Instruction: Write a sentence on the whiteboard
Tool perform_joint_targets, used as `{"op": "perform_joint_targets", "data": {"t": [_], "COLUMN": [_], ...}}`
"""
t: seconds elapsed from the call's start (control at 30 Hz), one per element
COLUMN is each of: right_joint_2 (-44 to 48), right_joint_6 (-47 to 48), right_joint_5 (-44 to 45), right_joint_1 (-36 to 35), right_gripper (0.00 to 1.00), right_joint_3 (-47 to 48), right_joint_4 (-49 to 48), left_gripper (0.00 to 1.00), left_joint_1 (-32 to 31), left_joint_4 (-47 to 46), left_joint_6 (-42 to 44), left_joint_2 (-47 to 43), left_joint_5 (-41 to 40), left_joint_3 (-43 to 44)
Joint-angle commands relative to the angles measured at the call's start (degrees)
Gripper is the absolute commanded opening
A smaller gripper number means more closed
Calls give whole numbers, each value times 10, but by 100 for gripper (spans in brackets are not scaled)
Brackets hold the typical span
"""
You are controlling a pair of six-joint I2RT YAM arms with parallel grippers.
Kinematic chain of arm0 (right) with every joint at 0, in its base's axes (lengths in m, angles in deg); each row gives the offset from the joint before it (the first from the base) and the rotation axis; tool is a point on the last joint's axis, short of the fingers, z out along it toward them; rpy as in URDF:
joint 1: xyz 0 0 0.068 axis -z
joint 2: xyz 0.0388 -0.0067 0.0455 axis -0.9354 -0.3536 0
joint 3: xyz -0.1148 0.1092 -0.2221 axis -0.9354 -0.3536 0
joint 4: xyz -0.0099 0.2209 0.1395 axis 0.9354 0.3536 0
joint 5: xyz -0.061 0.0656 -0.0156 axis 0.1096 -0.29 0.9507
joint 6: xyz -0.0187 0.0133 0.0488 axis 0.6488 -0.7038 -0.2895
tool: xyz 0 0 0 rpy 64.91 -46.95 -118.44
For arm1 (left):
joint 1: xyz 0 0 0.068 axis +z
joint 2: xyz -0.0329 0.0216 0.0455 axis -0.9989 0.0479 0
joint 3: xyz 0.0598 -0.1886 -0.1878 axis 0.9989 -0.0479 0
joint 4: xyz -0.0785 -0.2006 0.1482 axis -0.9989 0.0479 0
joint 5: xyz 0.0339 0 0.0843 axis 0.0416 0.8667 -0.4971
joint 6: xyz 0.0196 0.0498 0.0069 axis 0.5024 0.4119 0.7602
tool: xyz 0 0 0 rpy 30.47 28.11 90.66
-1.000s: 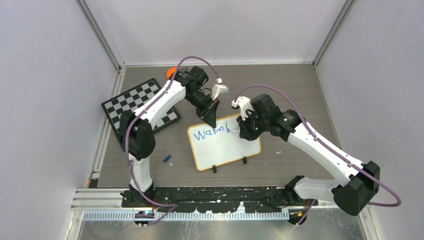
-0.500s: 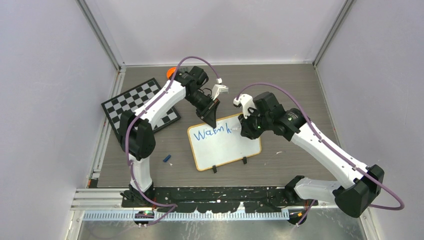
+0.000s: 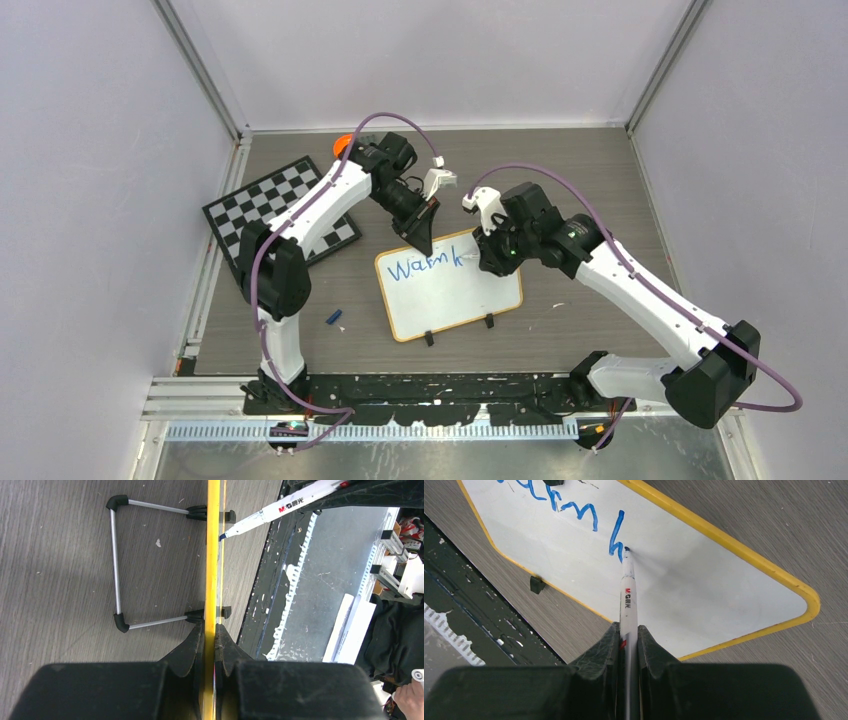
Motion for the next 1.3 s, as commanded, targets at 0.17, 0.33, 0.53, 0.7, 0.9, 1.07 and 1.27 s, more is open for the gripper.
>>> {"op": "perform_joint_targets", "data": {"t": [0.17,0.33,0.53,0.7,0.9,1.07,1.27], "right_joint_2": [24,14,-1,-10,-22,-21,-8], "right_joint_6": [18,18,8,6,-1,4,8], "right_joint_5": [53,51,38,29,13,16,25], "right_joint_1": [6,6,6,6,4,3,2], "right_gripper": [0,0,0,0,0,0,0], "right_joint_3": [16,33,44,47,46,34,14], "right_joint_4": [10,8,-5,-7,-12,-10,-5], "left_gripper": [0,0,0,0,0,0,0], "left_joint_1": [-6,-7,-6,-6,-6,-7,-7], "left_joint_4": [4,3,2,3,4,6,8], "left_joint_6": [3,2,2,4,6,10,12], "left_joint_2": [14,14,14,14,14,13,17], "left_joint_5": [-14,-13,-12,-12,-12,-15,-18], "left_joint_3": [10,11,11,11,10,5,8]}}
